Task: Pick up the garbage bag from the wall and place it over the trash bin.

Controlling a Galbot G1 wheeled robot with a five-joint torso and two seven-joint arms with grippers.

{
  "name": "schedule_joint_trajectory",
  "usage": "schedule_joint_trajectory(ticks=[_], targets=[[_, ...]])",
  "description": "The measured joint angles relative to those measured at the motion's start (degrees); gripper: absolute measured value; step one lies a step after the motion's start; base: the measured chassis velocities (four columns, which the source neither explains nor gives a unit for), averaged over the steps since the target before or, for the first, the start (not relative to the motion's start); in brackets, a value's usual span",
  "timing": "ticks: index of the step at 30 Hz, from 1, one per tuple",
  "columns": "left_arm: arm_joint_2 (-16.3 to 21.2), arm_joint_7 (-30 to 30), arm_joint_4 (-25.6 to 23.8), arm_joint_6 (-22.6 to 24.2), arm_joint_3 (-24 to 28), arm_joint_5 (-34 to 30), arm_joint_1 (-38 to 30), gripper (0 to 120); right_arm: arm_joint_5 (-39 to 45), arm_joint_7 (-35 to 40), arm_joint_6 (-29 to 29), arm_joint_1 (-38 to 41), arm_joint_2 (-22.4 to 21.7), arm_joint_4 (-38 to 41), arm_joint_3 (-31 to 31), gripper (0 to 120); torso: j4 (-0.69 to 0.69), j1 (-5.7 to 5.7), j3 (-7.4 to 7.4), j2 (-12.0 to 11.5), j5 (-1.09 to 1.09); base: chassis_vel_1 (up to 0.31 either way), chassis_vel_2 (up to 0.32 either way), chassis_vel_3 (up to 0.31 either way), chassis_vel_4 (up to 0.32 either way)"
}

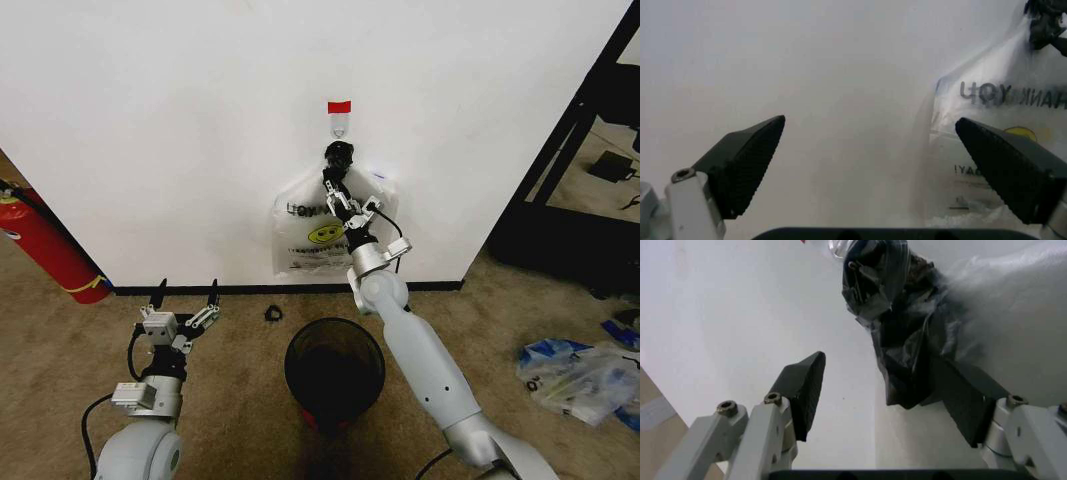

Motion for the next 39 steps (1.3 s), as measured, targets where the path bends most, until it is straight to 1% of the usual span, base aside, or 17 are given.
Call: schedule_joint_trajectory(ticks=[5, 6, 7, 8, 10, 12, 13, 15, 20, 24, 29, 31, 33, 35, 37, 39], targets=[[-0.06, 0.0, -0.02, 0.0, 0.11, 0.18, 0.03, 100, -0.13, -0.04, -0.07, -0.17, -0.33, 0.28, 0.2, 57, 0.0, 0.0, 0.0, 0.0, 0.0, 0.0, 0.0, 0.0, 0.0], [-0.18, 0.01, -0.02, -0.01, 0.34, 0.4, 0.03, 100, -0.2, -0.08, -0.07, -0.08, -0.4, 0.1, 0.47, 52, -0.01, 0.0, 0.0, 0.0, 0.0, 0.0, 0.0, 0.0, 0.0], [-0.22, 0.01, -0.02, -0.01, 0.39, 0.47, 0.05, 100, -0.2, -0.08, -0.07, -0.04, -0.42, 0.03, 0.55, 50, -0.01, 0.0, 0.0, 0.0, 0.0, 0.0, 0.0, 0.0, 0.0], [-0.37, 0.02, -0.02, -0.01, 0.68, 0.81, 0.13, 100, -0.19, -0.08, -0.07, 0.23, -0.48, -0.26, 0.76, 43, -0.01, 0.0, 0.0, 0.0, 0.0, 0.0, 0.0, 0.0, 0.0], [-0.49, 0.02, 0.01, -0.03, 0.84, 1.03, 0.19, 100, -0.16, -0.09, -0.11, 0.52, -0.58, -0.64, 0.82, 35, -0.01, 0.0, 0.0, 0.0, 0.0, 0.0, 0.0, 0.0, 0.0], [-0.55, 0.02, 0.05, -0.07, 0.89, 1.19, 0.2, 100, -0.15, -0.09, -0.14, 0.86, -0.62, -1.12, 0.82, 29, -0.01, 0.0, 0.0, 0.0, 0.0, 0.0, 0.0, 0.0, 0.0], [-0.55, 0.02, 0.05, -0.07, 0.89, 1.19, 0.2, 100, -0.15, -0.09, -0.14, 0.86, -0.62, -1.12, 0.82, 29, -0.01, 0.0, 0.0, 0.0, 0.0, 0.0, 0.0, 0.0, 0.0], [-0.61, 0.02, 0.08, -0.1, 0.9, 1.27, 0.26, 100, -0.14, -0.09, -0.15, 1.43, -0.6, -1.91, 0.88, 18, -0.01, 0.0, 0.0, 0.0, 0.0, 0.0, 0.0, 0.0, 0.0], [-0.64, 0.03, 0.15, -0.12, 0.81, 1.32, 0.3, 100, -0.19, -0.17, -0.15, 2.21, -0.42, -3.18, 0.97, 1, 0.0, 0.0, 0.0, 0.0, 0.0, 0.0, 0.0, 0.0, 0.0], [-0.64, 0.03, 0.28, -0.18, 0.74, 1.32, 0.23, 100, -0.44, -0.52, -0.15, 1.64, -0.88, -2.42, 0.72, 0, 0.0, 0.0, 0.0, 0.0, 0.0, 0.0, 0.0, 0.0, 0.0], [-0.59, -0.02, 0.42, -0.29, 0.7, 1.23, 0.0, 100, -3.1, -2.38, -0.26, -2.94, -4.34, 0.36, -0.38, 0, 0.01, 0.0, 0.0, 0.0, 0.0, 0.0, 0.0, 0.0, 0.0], [-0.57, -0.04, 0.42, -0.3, 0.69, 1.2, -0.02, 100, -3.61, -2.83, -0.26, -3.72, -5.03, 0.59, -0.52, 0, 0.0, 0.0, 0.0, 0.0, 0.0, 0.0, 0.0, 0.0, 0.0], [-0.48, -0.09, 0.46, -0.36, 0.69, 1.15, -0.12, 100, -5.92, -6.3, -0.26, -7.76, -8.69, 1.75, -0.68, 0, -0.01, 0.0, 0.0, 0.0, 0.0, 0.0, 0.0, 0.0, 0.0], [-0.47, -0.08, 0.48, -0.42, 0.73, 1.14, -0.14, 100, -6.59, -8.9, -0.44, -10.23, -10.93, 2.51, -0.34, 0, -0.02, 0.0, 0.0, 0.0, 0.02, 0.0, 0.0, 0.0, 0.0], [-0.46, -0.09, 0.5, -0.52, 0.9, 1.14, -0.15, 100, -6.73, -13.53, -0.91, -13.65, -13.86, 3.66, 1.02, 0, -0.02, 0.0, -0.01, 0.01, 0.0, 0.0, 0.0, 0.0, 0.0], [-0.46, -0.09, 0.5, -0.53, 0.93, 1.15, -0.15, 100, -6.73, -14.44, -1.03, -14.25, -14.32, 3.78, 1.28, 0, -0.02, 0.0, -0.01, 0.01, 0.0, 0.0, 0.0, 0.0, 0.0]])
